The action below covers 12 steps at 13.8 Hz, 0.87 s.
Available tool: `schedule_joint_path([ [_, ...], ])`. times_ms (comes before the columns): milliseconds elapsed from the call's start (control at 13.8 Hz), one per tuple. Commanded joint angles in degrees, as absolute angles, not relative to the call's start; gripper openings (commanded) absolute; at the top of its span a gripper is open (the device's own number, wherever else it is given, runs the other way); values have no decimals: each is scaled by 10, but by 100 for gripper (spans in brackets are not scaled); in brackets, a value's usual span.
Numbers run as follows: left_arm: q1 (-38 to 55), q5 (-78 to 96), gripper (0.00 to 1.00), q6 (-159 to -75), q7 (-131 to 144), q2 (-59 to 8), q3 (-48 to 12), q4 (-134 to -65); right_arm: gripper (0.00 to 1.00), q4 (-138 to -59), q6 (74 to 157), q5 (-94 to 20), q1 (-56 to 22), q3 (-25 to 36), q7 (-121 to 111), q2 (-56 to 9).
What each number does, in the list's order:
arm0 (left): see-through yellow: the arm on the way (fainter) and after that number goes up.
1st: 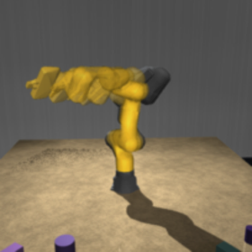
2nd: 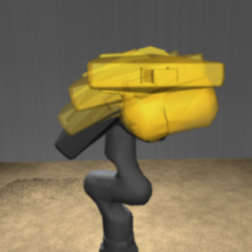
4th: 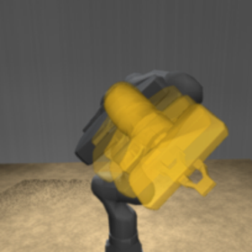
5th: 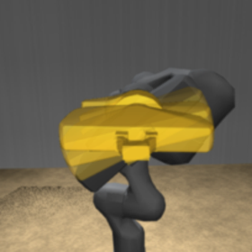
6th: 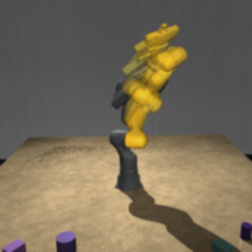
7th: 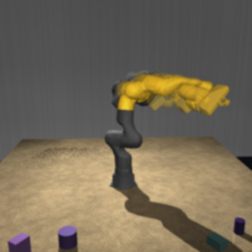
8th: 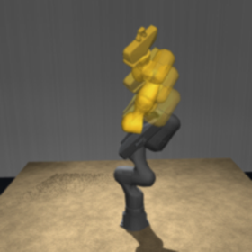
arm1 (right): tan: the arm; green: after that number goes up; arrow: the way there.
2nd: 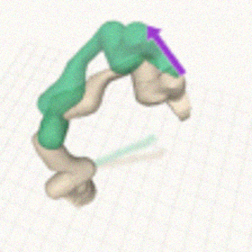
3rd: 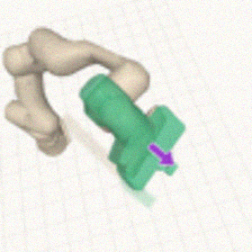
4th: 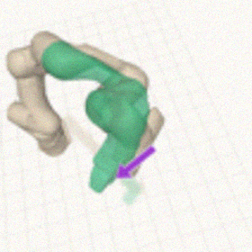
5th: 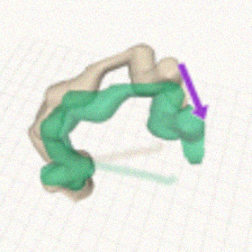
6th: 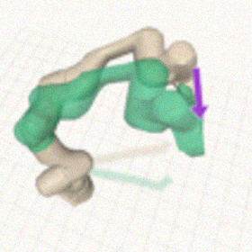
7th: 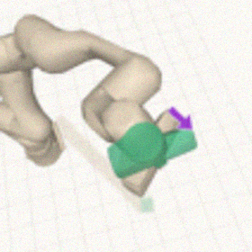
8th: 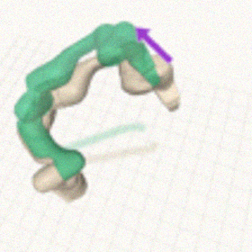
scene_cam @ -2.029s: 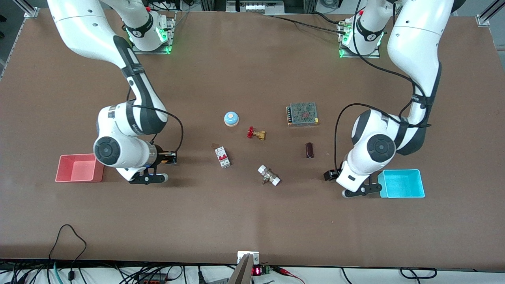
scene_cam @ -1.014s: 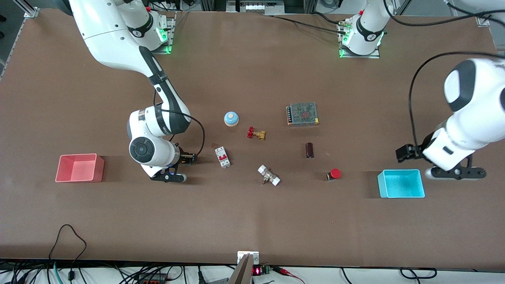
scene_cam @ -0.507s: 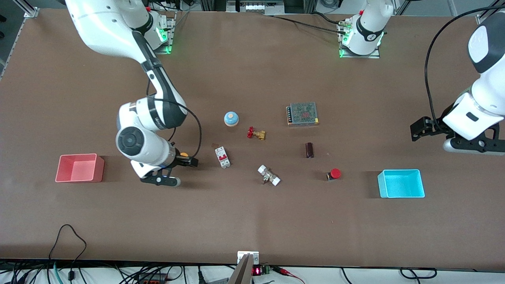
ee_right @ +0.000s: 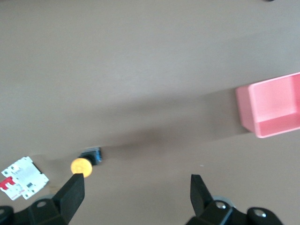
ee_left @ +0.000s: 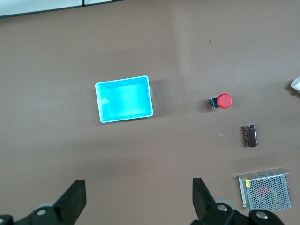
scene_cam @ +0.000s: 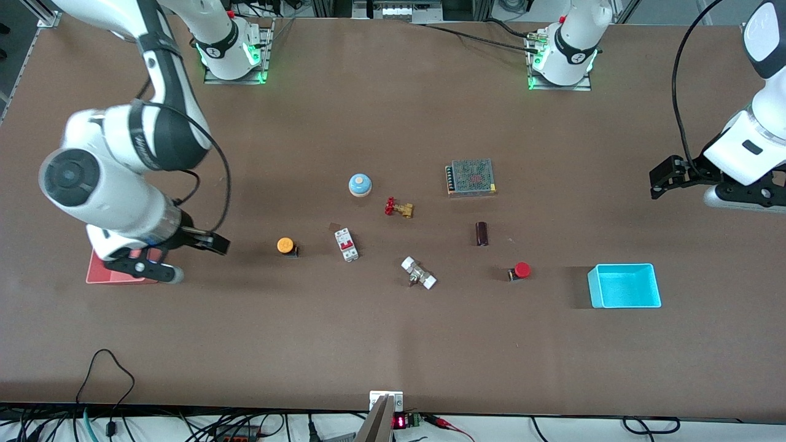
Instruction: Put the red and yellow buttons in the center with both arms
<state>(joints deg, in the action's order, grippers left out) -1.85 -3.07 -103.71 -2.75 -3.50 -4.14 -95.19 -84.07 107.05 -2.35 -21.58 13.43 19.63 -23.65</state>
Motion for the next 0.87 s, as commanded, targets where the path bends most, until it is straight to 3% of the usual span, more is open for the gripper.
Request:
schedule_joint_path([
  [0, -29, -18, 100, -1060, -43, -3, -45, -994, 100, -853, 1043, -16, -216, 165, 138, -204],
  [217, -29, -18, 100, -1079, -43, 14, -45, -1020, 100, -853, 1030, -17, -216, 191, 110, -193],
  [507, -30, -17, 100, -1066, -41, 9, -41, -986, 100, -855, 1036, -20, -203, 189, 91, -193],
  [580, -30, -17, 100, -1052, -40, 7, -40, -970, 100, -856, 1035, -21, -182, 179, 89, -186],
  [797, -30, -17, 100, -1011, -40, -5, -41, -925, 100, -855, 1021, -14, -66, 72, 30, -145],
])
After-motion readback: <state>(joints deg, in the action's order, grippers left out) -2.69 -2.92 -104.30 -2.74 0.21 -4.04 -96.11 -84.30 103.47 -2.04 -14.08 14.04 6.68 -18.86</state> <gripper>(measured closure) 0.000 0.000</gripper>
